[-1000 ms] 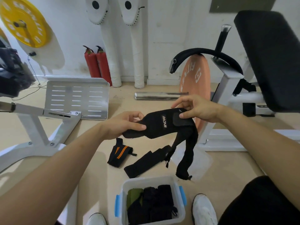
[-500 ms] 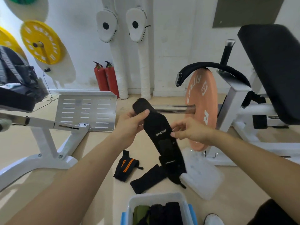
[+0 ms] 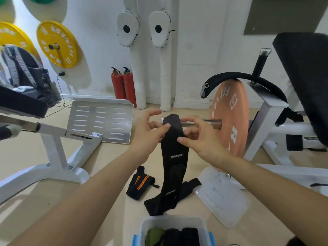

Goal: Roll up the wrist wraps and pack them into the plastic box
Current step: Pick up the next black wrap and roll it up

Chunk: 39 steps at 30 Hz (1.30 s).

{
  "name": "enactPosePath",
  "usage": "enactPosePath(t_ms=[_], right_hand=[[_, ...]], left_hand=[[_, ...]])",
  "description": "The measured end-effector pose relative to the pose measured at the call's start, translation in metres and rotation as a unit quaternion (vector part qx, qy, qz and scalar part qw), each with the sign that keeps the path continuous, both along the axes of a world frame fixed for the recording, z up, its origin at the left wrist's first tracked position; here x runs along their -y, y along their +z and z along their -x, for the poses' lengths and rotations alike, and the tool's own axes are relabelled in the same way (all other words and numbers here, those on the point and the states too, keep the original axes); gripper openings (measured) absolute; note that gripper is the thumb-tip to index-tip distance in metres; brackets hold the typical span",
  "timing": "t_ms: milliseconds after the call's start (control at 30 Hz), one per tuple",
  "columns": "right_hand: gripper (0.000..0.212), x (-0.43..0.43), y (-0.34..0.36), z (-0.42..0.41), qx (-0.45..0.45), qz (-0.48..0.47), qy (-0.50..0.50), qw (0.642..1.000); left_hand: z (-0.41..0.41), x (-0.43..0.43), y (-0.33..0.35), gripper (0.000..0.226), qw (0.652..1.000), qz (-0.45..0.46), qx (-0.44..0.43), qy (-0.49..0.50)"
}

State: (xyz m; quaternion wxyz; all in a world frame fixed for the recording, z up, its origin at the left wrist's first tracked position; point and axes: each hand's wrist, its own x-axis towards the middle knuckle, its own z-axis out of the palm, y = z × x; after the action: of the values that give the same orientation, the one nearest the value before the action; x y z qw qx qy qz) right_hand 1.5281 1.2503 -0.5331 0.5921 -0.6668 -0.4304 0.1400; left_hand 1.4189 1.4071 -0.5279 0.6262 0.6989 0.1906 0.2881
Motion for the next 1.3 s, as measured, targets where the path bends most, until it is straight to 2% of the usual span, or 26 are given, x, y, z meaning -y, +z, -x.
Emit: enactPosePath(t_ms=[67, 200, 267, 333, 500, 600, 700, 767, 867, 967, 1100, 1300], right_hand=[[0.059, -0.001, 0.002, 0.000, 0.043, 0.000, 0.013, 0.999], [0.040, 0.000, 0.004, -0.004, 0.122, 0.037, 0.004, 0.992], [0.029, 0.001, 0.003, -0.004, 0.114, 0.037, -0.007, 0.993], [0.023, 0.002, 0.004, -0.004, 0.093, 0.036, -0.005, 0.995], [0.024, 0.005, 0.013, 0.000, 0.065, 0.038, 0.035, 0.997], [0.017, 0.004, 0.013, 0.003, 0.062, 0.044, 0.023, 0.997], [0.026, 0.001, 0.008, 0.003, 0.139, 0.053, -0.084, 0.985], [0.028, 0.001, 0.010, 0.007, 0.186, 0.046, -0.152, 0.970], [0.025, 0.001, 0.012, 0.017, 0.118, 0.080, -0.108, 0.984], [0.037, 0.000, 0.010, 0.025, 0.001, 0.101, -0.065, 0.993], [0.034, -0.001, 0.014, 0.031, -0.116, 0.051, -0.063, 0.990], [0.034, 0.003, 0.019, 0.030, -0.177, -0.001, -0.029, 0.984]], left_hand=[[0.004, -0.002, 0.002, 0.038, 0.999, -0.037, 0.019, 0.002], [0.010, 0.000, 0.005, 0.027, 0.998, -0.059, 0.010, -0.013], [0.011, -0.002, 0.002, 0.023, 0.995, -0.099, -0.009, 0.016], [0.013, -0.004, 0.001, 0.018, 0.983, -0.180, -0.014, 0.039], [0.020, 0.000, 0.008, 0.013, 0.957, -0.277, -0.037, -0.079], [0.017, 0.002, 0.007, 0.007, 0.971, -0.220, -0.049, -0.077], [0.017, 0.004, 0.010, 0.005, 0.993, -0.068, -0.068, -0.070], [0.017, 0.005, 0.013, 0.008, 0.994, 0.027, -0.084, -0.060], [0.017, 0.005, 0.016, 0.007, 0.985, 0.137, -0.096, -0.033], [0.017, 0.008, 0.019, 0.004, 0.972, 0.219, -0.080, -0.029], [0.018, 0.013, 0.019, 0.006, 0.978, 0.179, -0.078, -0.068], [0.018, 0.020, 0.018, 0.011, 0.992, 0.077, -0.086, -0.056]])
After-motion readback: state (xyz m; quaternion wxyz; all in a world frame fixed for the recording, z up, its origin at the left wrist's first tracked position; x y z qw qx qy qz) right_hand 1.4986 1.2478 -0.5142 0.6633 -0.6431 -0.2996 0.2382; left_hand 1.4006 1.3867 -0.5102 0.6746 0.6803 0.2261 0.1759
